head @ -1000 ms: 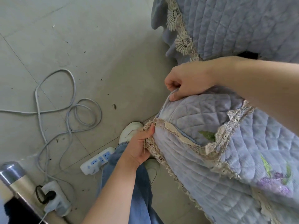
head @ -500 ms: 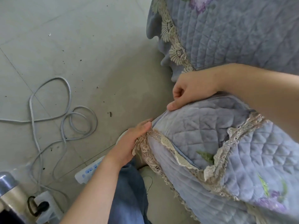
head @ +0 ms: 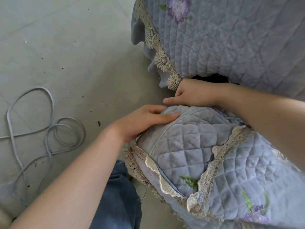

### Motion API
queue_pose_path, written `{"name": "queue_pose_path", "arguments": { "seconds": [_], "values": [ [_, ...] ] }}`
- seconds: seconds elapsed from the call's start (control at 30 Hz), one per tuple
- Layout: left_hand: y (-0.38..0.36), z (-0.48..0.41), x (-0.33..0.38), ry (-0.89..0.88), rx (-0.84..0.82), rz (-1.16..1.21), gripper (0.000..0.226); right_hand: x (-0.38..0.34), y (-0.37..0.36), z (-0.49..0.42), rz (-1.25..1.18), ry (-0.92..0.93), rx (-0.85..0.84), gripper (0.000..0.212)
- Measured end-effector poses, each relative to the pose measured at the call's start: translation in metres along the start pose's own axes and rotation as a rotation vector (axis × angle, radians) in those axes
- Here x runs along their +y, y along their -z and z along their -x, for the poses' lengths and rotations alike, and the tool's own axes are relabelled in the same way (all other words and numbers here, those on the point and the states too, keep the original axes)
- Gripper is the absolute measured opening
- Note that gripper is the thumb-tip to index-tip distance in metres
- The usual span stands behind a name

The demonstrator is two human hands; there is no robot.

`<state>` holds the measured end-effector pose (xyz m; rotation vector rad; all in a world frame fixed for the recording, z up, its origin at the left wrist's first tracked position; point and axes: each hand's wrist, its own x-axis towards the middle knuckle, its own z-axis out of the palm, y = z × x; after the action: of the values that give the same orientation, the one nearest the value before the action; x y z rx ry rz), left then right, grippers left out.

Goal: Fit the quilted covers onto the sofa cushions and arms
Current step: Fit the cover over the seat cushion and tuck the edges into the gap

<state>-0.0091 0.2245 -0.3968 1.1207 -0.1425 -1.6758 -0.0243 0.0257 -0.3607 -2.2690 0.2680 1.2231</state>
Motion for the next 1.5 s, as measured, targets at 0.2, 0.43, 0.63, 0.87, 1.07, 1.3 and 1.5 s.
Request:
{"name": "queue_pose_path", "arguments": {
  "seconds": [0.2, 0.43, 0.63, 0.87, 1.07, 1.3, 1.5],
  "values": [
    [0.01, -0.024, 0.002, 0.054, 0.023, 0.051, 0.019, 0.014, -0.013, -0.024, -0.077, -0.123, 0.03, 0.064],
    [0.013, -0.037, -0.015, 0.084, 0.199, 0.08, 0.017, 0.021, -0.027, -0.043, -0.008, -0.192, 0.141, 0.057],
    [-0.006, -0.007, -0.022, 0.102, 0.358, 0.036, 0.046, -0.028, 0.002, 0.021, -0.199, -0.004, 0.465, 0.032],
    [-0.006, 0.08, -0.067, 0.354, 0.473, -0.015, 0.068, -0.065, -0.074, 0.191, -0.384, 0.08, 1.099, 0.033],
    [-0.046, 0.103, -0.098, 0.035, 0.387, 0.444, 0.058, -0.067, -0.209, 0.244, 0.205, -0.195, 0.772, 0.046],
    [-0.049, 0.065, -0.117, -0.146, 0.375, 0.622, 0.044, -0.052, -0.235, 0.21, 0.271, -0.141, 0.948, 0.005],
    [-0.05, 0.054, -0.125, -0.121, 0.483, 0.656, 0.036, -0.094, -0.255, 0.215, -0.029, -0.236, 0.887, 0.031]
  ]
}}
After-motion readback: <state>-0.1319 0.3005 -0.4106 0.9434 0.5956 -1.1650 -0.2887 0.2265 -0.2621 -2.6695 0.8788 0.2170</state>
